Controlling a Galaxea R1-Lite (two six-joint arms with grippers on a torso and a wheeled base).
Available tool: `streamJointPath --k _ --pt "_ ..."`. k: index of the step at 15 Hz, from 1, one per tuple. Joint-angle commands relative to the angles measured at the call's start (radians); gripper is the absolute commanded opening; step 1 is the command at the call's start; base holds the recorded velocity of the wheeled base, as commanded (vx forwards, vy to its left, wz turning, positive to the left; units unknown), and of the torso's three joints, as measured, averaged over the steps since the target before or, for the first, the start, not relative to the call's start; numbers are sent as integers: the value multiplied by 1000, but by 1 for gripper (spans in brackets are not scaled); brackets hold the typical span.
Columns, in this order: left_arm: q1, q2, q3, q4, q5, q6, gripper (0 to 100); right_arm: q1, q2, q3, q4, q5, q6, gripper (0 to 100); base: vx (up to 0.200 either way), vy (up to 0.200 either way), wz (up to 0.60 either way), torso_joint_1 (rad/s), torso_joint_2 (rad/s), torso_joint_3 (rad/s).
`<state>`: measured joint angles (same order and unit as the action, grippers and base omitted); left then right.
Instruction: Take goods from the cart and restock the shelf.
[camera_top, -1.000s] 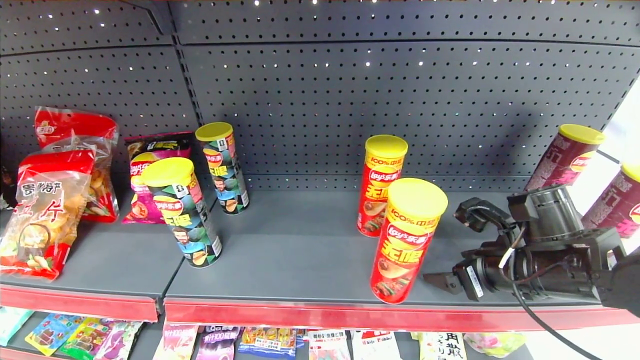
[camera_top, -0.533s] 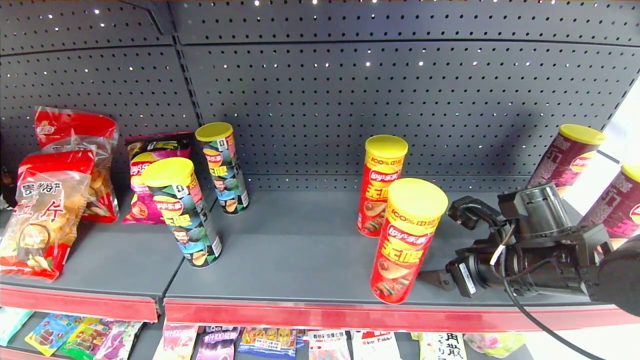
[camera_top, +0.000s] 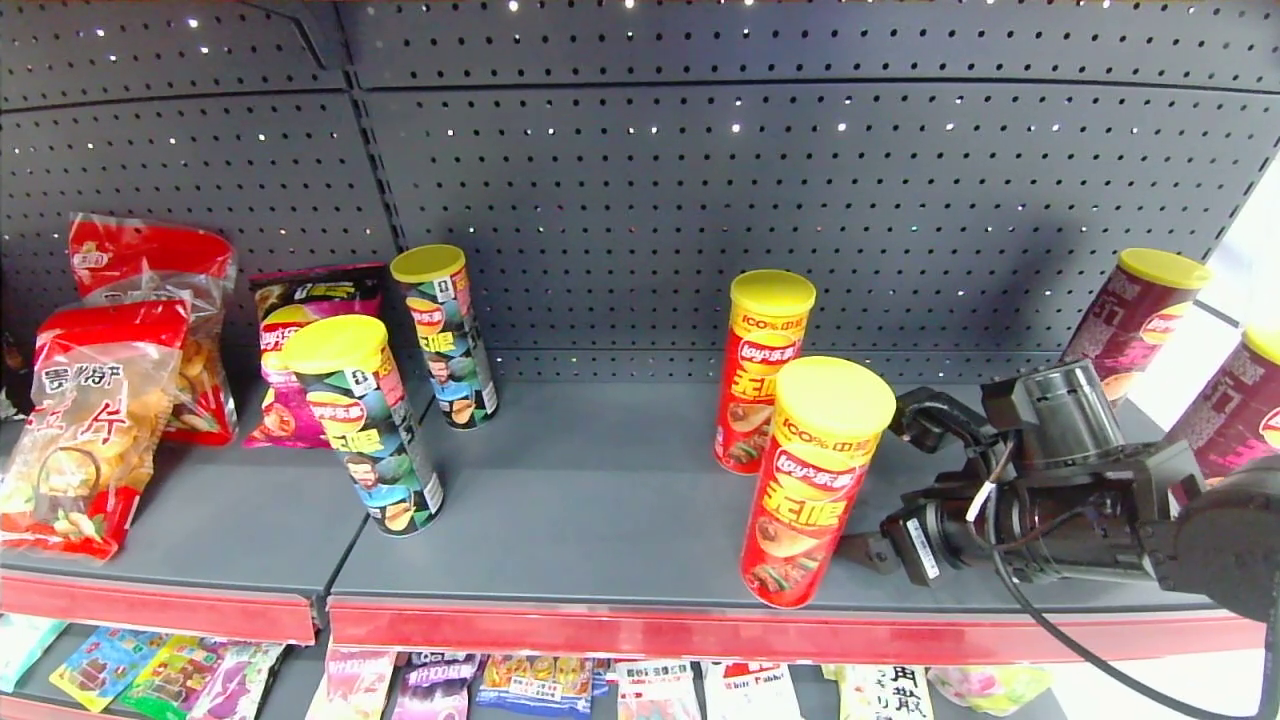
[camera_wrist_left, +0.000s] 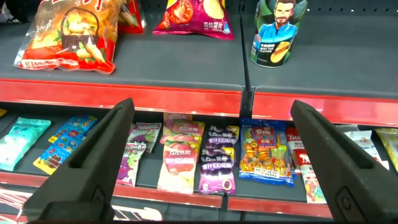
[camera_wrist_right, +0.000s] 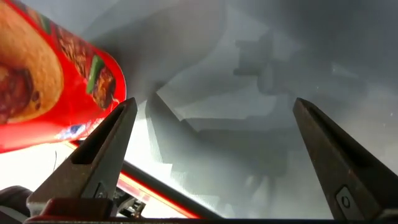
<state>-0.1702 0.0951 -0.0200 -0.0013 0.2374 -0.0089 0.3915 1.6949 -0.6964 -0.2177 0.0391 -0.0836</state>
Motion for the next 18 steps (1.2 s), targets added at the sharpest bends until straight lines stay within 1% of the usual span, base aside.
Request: streamJointPath --k 1,8,18 --pt "0 2 0 0 0 0 100 10 5 -9 0 1 1 100 0 0 0 0 0 0" --pt "0 2 0 0 0 0 100 44 17 -25 0 -18 16 100 0 0 0 0 0 0" --pt "0 2 0 0 0 0 100 60 42 -64 0 -25 16 100 0 0 0 0 0 0"
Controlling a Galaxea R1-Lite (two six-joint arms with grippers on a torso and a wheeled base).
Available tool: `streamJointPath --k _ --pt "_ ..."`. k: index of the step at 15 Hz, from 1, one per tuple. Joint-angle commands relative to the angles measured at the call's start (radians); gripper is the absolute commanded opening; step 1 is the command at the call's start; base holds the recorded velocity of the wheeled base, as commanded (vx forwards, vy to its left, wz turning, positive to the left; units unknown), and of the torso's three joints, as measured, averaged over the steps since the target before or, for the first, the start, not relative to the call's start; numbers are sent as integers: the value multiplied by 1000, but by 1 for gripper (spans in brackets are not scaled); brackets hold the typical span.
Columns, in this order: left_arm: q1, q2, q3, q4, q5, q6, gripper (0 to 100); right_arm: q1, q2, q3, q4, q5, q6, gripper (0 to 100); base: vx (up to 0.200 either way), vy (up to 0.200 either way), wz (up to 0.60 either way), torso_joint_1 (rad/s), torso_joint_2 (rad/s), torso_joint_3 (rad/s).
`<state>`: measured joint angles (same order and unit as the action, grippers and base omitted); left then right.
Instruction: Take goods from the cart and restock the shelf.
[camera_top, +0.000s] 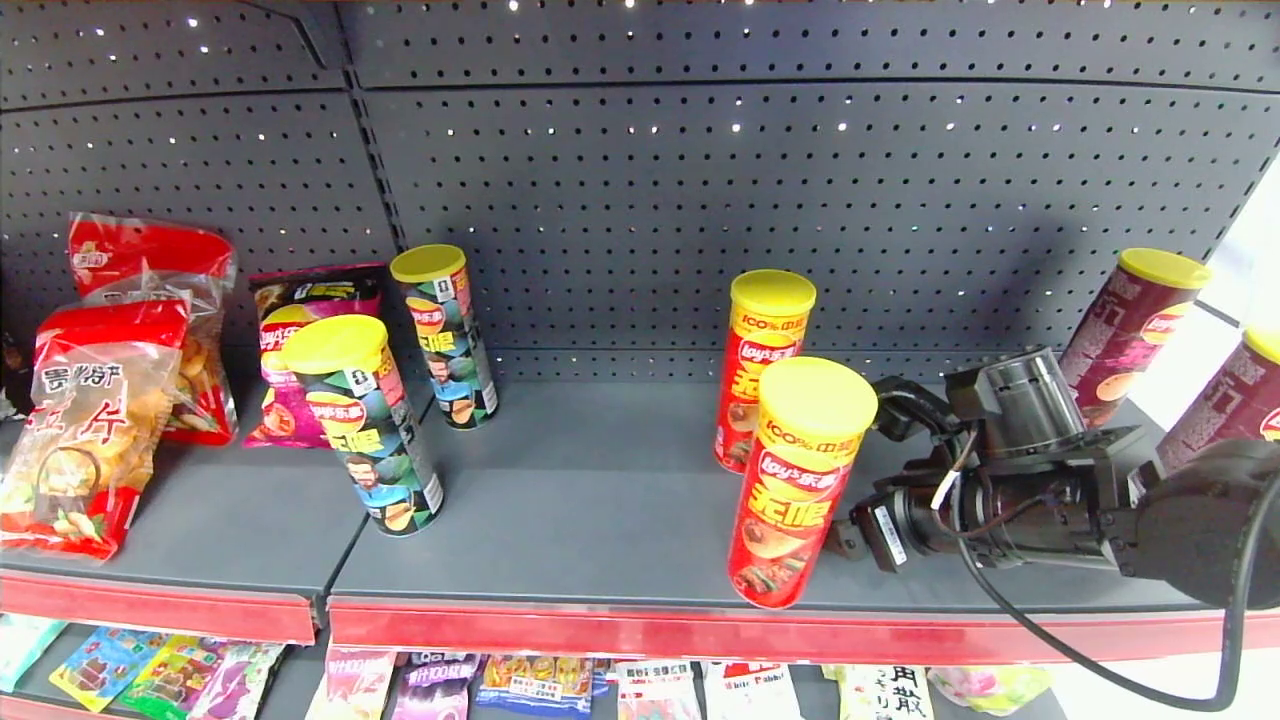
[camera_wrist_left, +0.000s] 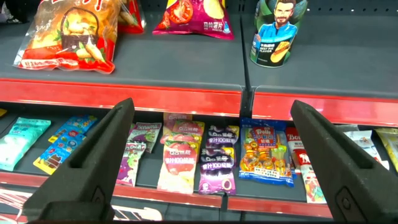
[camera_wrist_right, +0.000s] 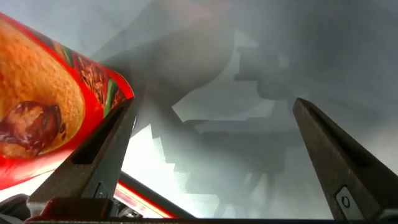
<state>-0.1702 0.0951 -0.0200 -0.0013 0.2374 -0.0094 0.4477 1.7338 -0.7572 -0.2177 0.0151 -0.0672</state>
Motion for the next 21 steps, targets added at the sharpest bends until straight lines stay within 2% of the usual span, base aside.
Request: streamJointPath --k 1,21 --pt "0 2 0 0 0 -1 100 9 4 -7 0 -1 1 100 0 0 0 0 0 0" --pt "0 2 0 0 2 -1 100 42 15 -30 0 -12 23 100 0 0 0 0 0 0"
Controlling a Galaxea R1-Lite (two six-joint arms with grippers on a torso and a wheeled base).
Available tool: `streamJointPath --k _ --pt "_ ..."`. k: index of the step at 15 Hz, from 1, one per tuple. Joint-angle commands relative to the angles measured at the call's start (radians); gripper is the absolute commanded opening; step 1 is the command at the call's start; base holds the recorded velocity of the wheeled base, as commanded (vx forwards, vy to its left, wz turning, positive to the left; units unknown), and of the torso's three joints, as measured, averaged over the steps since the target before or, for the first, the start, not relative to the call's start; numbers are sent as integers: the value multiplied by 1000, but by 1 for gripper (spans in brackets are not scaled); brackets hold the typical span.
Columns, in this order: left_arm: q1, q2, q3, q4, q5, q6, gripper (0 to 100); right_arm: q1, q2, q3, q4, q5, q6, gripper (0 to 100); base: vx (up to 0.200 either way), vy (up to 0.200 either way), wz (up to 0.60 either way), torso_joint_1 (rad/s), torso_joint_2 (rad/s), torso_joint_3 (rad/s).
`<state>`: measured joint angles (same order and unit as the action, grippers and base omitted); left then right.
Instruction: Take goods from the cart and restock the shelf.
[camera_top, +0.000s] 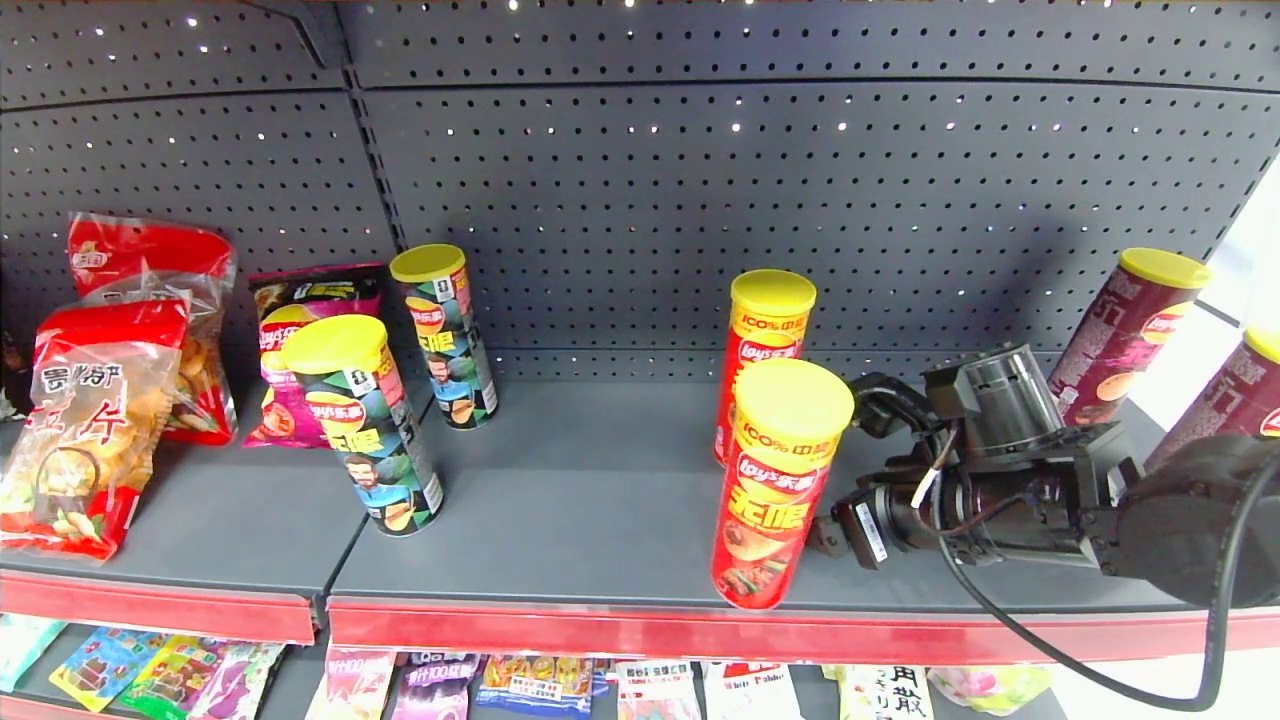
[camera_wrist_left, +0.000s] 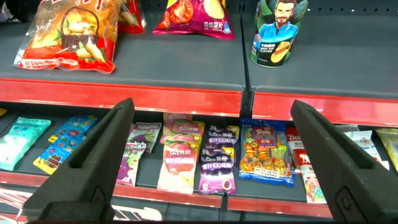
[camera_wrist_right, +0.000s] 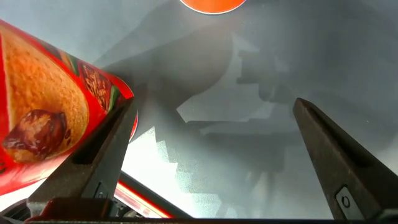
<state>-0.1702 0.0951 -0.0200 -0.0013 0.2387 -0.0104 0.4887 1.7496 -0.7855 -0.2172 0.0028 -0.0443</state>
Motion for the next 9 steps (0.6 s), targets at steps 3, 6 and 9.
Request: streamJointPath --k 3,6,9 --pt "0 2 0 0 1 0 100 1 -2 8 -1 0 1 100 0 0 0 0 0 0" --pt "0 2 0 0 -1 0 100 -36 -27 31 -1 -14 6 100 0 0 0 0 0 0" --pt "0 2 0 0 -1 0 100 -56 -91 46 -1 -24 6 100 0 0 0 0 0 0"
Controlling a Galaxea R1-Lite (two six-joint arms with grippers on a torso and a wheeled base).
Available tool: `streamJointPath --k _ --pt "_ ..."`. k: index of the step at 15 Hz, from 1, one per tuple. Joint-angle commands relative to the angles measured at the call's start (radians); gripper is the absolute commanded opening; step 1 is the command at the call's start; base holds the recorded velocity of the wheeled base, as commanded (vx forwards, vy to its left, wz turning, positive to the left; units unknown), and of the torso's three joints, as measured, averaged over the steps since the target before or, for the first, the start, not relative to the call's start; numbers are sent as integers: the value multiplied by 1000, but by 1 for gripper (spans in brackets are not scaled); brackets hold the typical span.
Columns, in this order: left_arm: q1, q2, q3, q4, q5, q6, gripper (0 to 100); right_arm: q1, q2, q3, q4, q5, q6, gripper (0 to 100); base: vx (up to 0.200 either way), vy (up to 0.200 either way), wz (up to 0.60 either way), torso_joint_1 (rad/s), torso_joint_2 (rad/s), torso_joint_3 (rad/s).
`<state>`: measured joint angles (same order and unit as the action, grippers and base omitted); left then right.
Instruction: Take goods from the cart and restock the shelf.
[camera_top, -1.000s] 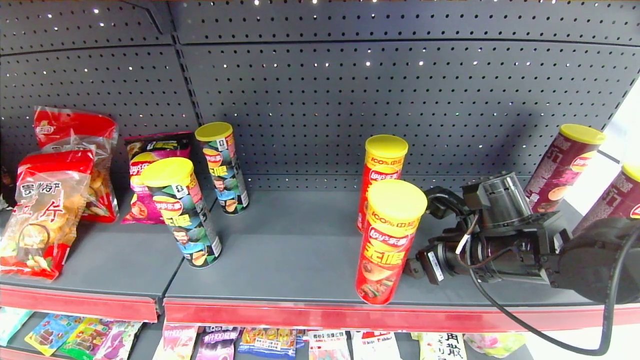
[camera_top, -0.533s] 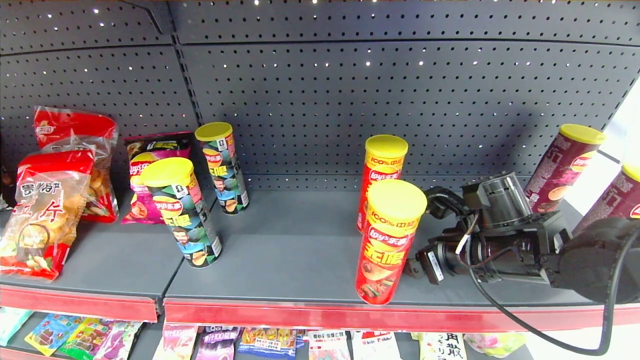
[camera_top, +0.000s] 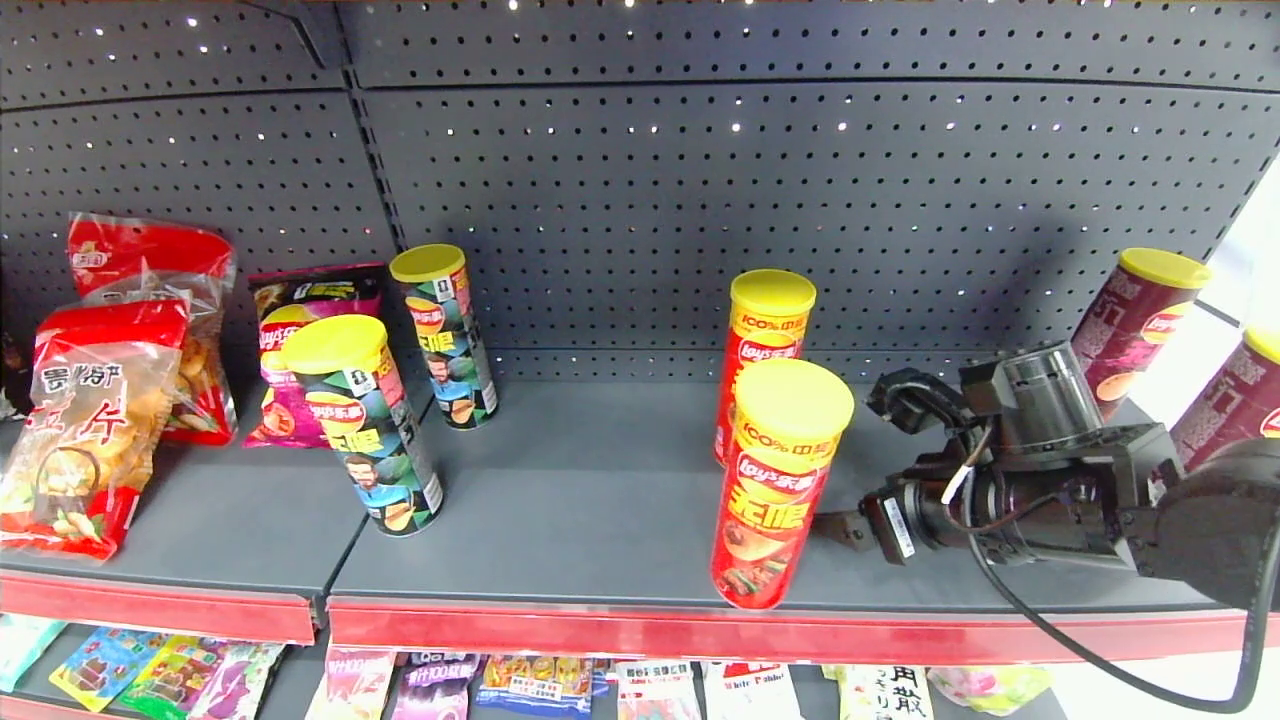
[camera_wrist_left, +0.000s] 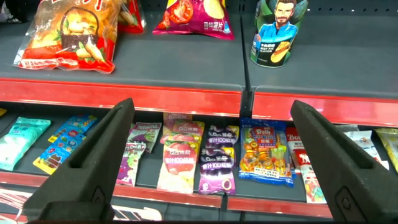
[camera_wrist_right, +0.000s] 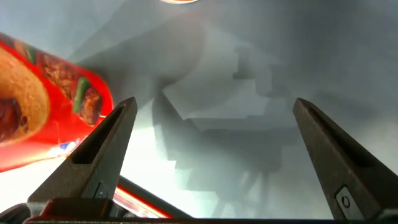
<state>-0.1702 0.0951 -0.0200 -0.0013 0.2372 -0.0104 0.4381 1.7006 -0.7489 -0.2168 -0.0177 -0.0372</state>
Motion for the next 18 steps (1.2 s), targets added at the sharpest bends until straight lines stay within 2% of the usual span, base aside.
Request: streamJointPath --k 1,4,7,9,10,12,13,14,15,16,18 --pt "0 2 0 0 1 0 100 -6 -85 29 -1 -21 -1 100 0 0 0 0 0 0" --pt "0 2 0 0 -7 0 100 -2 -230 92 1 -62 -1 100 0 0 0 0 0 0" --pt "0 2 0 0 -44 0 100 18 -573 226 2 -105 -47 100 0 0 0 0 0 0" --pt "-2 3 0 0 -53 1 100 16 -743 244 10 -120 -93 100 0 0 0 0 0 0" --pt "-18 3 0 0 -53 1 100 -27 -886 232 42 -127 -115 100 0 0 0 0 0 0" --pt "-43 2 0 0 -55 6 100 -205 -1018 204 143 -127 -116 100 0 0 0 0 0 0" --pt "-61 2 0 -2 -55 6 100 -352 -1119 197 278 -119 -110 100 0 0 0 0 0 0" --pt "-86 2 0 -2 -55 6 100 -450 -1240 200 419 -110 -105 100 0 0 0 0 0 0" --pt "-91 2 0 0 -55 6 100 -460 -1265 200 447 -108 -104 100 0 0 0 0 0 0" --pt "-127 -2 0 0 -53 6 100 -456 -1428 220 623 -90 -104 100 0 0 0 0 0 0" --pt "-141 -8 0 -2 -53 6 100 -433 -1543 309 665 -91 -104 100 0 0 0 0 0 0"
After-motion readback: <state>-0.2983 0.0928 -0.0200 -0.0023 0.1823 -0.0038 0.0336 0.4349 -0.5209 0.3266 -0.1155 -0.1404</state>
